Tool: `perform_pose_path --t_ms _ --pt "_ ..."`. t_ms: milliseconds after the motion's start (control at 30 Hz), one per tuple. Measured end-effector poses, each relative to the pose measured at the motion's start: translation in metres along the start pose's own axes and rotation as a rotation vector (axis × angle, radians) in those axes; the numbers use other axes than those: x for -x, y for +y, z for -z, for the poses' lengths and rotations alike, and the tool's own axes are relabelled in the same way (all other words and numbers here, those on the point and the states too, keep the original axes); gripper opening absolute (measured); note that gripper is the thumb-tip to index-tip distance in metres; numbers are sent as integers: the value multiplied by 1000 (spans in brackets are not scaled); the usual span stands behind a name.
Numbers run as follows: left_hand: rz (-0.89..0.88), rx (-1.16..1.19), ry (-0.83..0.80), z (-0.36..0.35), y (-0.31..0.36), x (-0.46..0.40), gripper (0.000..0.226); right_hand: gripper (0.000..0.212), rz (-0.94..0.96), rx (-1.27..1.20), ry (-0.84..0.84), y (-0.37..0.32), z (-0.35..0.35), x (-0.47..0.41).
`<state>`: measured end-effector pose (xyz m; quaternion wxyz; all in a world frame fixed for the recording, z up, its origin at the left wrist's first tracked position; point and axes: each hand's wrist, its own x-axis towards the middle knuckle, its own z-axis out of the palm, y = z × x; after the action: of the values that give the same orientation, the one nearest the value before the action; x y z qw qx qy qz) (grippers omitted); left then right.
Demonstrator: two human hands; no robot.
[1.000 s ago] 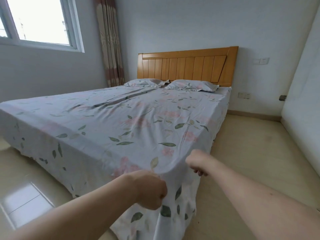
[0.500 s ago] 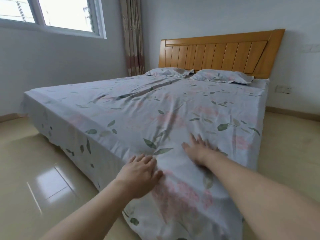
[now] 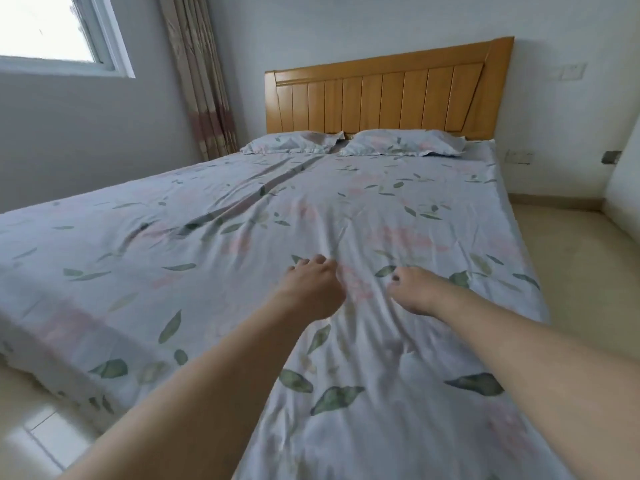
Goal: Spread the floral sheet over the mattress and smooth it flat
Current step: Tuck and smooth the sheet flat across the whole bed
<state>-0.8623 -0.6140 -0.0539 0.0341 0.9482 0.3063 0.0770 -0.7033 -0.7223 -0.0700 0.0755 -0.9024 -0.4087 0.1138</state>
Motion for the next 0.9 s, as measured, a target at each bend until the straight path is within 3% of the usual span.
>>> perform_pose_path --t_ms 100,267,400,500,600,700,833,900 --pt "-32 25 17 -23 26 -50 50 54 -3 -21 149 15 -11 -46" --pt "-75 -56 -138 -81 4 -110 63 62 -172 -5 74 47 -26 -126" --pt "283 -18 -102 -84 -108 -121 61 62 -204 30 129 45 -13 -180" --pt "479 -48 -138 -62 -188 -116 60 66 -151 32 92 10 -16 -217" --pt "495 -151 -197 -43 -233 -111 61 66 -113 49 86 -36 -23 -248" --pt "475 -189 -135 -30 -249 -125 60 68 -80 -1 91 -99 -39 -263" --pt "395 -149 -89 -34 -261 -133 55 72 195 9 67 -175 -70 -254" --pt "481 -100 -131 -36 -298 -119 55 73 290 33 50 -184 -66 -266"
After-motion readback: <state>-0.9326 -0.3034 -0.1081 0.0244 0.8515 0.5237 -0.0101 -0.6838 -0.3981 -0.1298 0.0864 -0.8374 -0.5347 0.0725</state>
